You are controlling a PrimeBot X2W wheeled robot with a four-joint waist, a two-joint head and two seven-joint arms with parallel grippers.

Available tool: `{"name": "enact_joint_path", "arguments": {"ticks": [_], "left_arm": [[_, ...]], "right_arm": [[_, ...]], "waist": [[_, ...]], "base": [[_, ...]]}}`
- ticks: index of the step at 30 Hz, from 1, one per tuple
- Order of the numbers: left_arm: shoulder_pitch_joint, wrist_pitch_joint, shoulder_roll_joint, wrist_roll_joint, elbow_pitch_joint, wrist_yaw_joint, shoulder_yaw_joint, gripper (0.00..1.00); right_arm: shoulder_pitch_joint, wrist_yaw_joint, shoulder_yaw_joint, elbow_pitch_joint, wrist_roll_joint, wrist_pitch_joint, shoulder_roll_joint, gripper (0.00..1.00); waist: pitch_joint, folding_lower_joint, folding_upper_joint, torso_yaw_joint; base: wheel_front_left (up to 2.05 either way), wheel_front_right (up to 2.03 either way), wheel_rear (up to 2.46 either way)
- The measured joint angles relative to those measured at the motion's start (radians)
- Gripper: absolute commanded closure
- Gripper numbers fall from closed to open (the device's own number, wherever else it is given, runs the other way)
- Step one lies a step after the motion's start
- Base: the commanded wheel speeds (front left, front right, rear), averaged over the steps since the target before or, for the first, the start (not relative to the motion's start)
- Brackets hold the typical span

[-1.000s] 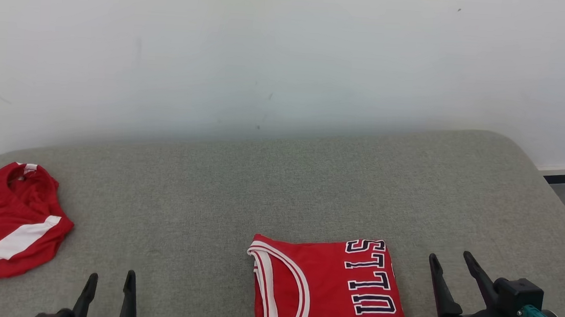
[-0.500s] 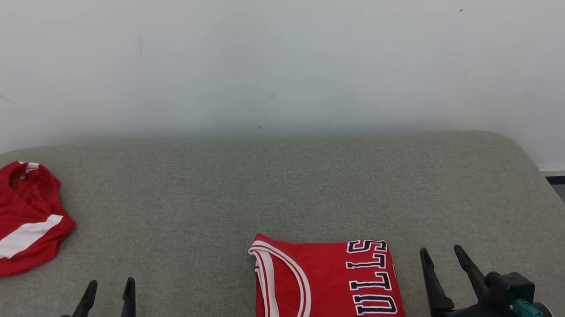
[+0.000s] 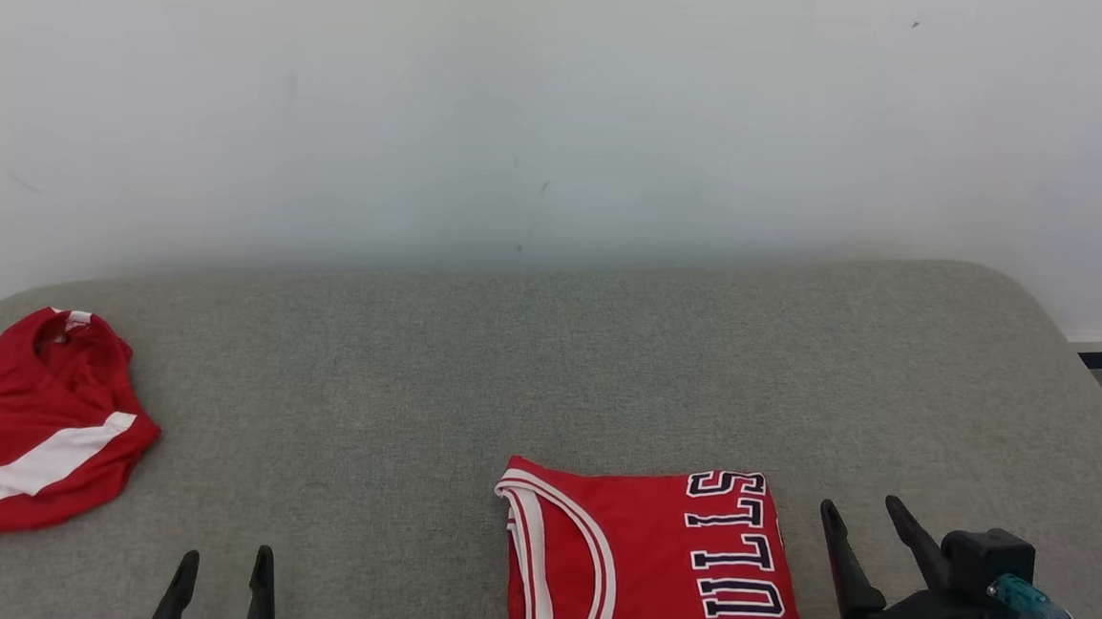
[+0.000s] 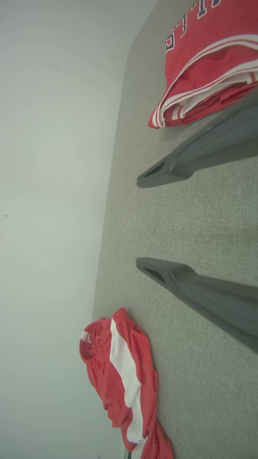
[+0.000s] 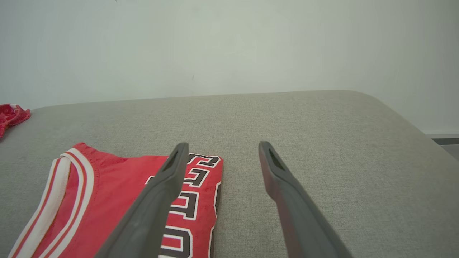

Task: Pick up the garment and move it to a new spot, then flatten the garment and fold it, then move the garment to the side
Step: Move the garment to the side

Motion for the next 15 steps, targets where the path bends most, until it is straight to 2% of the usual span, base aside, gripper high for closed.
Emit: {"name": "enact_joint_path", "arguments": {"ticks": [8, 15], "left_arm": [[-0.001, 0.0, -0.001, -0.017, -0.02, 0.013, -0.035, 0.0], [-0.002, 0.0, -0.001, -0.017, -0.02, 0.017, -0.056, 0.0]], "right_arm": [[-0.042, 0.0, -0.005, 0.08, 0.04, 0.242, -0.007, 0.0], [-0.047, 0.0, -0.03, 0.132, 0.057, 0.328, -0.002, 0.0]], "waist": [[0.014, 0.0, 0.0, 0.041], [0.041, 0.0, 0.0, 0.096]], "base": [[0.0, 0.0, 0.0], [0.0, 0.0, 0.0]]}}
